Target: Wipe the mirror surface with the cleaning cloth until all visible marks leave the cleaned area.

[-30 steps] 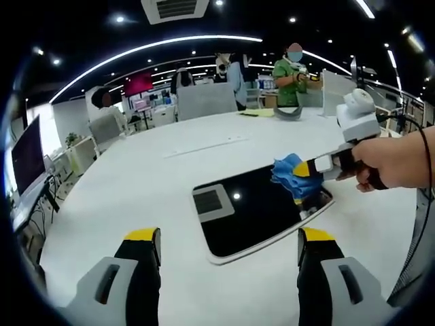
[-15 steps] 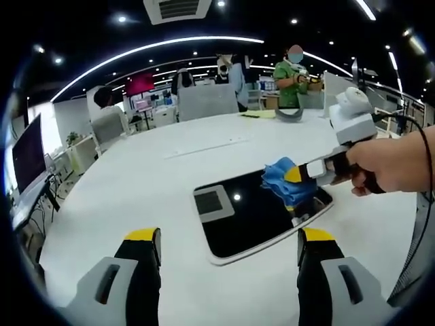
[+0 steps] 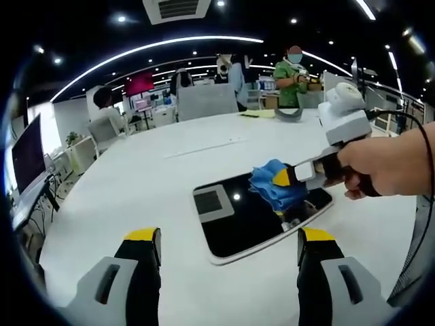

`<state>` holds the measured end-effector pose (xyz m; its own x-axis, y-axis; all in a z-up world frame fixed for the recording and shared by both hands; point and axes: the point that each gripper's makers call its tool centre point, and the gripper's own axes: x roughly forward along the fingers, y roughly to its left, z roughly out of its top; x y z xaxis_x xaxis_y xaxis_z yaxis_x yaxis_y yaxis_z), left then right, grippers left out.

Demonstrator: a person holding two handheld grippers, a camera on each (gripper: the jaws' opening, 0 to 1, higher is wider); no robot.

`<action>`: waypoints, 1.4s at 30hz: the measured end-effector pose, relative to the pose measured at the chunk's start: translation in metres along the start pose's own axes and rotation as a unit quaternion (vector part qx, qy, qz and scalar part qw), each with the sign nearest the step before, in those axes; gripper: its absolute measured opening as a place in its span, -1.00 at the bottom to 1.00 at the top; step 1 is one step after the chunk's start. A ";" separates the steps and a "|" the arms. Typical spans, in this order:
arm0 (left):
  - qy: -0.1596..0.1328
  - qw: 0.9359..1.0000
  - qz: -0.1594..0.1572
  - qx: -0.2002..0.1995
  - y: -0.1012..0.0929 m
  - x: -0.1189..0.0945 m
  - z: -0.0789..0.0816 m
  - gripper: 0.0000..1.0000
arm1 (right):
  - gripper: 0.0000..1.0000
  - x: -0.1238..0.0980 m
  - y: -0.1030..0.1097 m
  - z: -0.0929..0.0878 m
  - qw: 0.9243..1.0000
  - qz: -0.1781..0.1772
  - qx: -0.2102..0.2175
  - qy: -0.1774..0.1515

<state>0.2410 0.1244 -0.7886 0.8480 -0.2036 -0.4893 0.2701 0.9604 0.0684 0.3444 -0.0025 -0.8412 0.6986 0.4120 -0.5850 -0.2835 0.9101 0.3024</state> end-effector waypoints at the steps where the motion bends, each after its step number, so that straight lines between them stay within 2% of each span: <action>1: 0.000 1.000 0.000 0.000 0.000 0.000 0.000 0.65 | -0.97 0.000 0.001 0.000 1.000 0.000 0.001 0.000; 18: 0.003 1.000 0.000 0.001 0.001 0.002 -0.002 0.65 | -0.98 0.002 0.002 0.000 1.000 0.004 0.001 -0.005; 42: 0.004 1.000 0.006 -0.005 0.005 0.001 -0.003 0.65 | -0.97 0.015 0.035 -0.002 1.000 0.027 -0.005 0.010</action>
<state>0.2415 0.1295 -0.7910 0.8473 -0.1911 -0.4956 0.2558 0.9645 0.0654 0.3432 0.0352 -0.8409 0.6684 0.4608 -0.5839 -0.3269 0.8871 0.3259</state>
